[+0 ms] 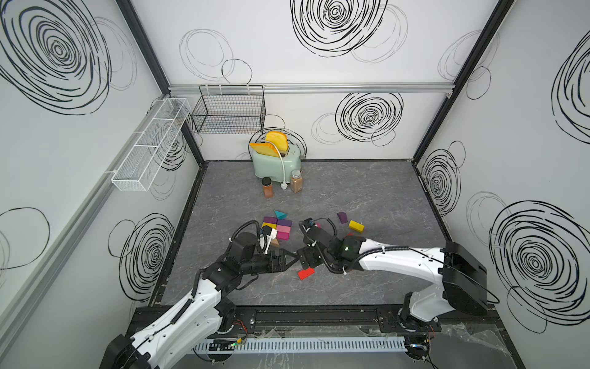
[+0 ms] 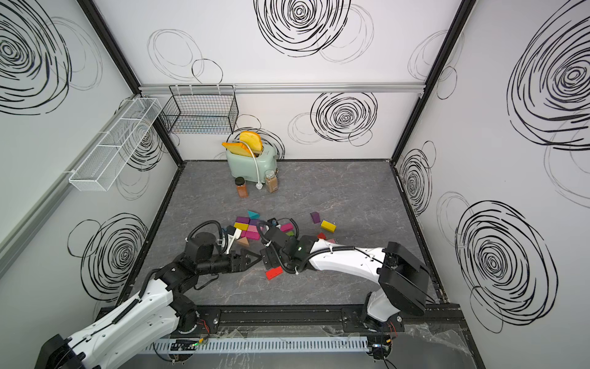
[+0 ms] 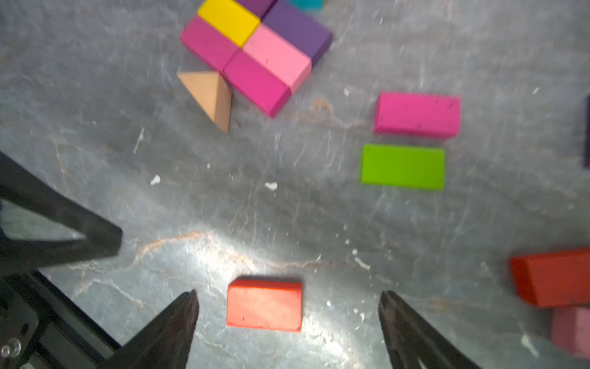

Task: Assemble a piece of candy with building blocks
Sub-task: Pick up the building block from the center of the board.

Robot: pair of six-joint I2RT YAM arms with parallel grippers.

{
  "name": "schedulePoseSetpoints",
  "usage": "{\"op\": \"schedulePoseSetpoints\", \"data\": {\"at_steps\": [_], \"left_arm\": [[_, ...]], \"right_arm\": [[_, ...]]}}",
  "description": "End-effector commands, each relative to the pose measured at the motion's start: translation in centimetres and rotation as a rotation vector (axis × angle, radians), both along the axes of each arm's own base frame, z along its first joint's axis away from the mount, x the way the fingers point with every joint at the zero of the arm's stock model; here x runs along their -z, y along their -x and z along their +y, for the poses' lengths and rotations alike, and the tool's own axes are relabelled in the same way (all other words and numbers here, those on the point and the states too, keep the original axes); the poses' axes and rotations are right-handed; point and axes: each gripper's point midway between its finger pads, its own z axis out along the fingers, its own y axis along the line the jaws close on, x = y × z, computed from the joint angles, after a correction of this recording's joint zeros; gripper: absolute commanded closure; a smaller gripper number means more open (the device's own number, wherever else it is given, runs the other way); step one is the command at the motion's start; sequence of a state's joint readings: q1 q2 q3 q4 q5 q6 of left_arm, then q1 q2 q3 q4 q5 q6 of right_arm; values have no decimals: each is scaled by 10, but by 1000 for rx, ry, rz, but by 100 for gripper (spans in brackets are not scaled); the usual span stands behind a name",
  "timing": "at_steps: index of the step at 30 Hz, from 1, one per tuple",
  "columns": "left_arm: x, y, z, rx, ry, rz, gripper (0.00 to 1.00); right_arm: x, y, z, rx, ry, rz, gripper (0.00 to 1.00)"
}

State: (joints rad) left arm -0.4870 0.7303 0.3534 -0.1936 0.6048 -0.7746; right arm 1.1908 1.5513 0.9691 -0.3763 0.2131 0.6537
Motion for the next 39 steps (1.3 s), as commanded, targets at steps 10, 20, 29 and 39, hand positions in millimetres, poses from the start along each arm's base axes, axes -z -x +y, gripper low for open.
{"op": "schedulePoseSetpoints", "data": {"at_steps": [10,20,29,39], "left_arm": [[-9,9,14,-91,66,13,6],[-2,2,24,-155,14,33,6],[2,-6,32,-209,-8,41,7],[2,-13,34,-224,5,37,8]], "right_arm": [[59,32,1,-29,144,115,8],[61,15,6,-37,110,96,21],[71,18,6,-62,103,118,36],[72,-3,-32,42,125,104,54]]}}
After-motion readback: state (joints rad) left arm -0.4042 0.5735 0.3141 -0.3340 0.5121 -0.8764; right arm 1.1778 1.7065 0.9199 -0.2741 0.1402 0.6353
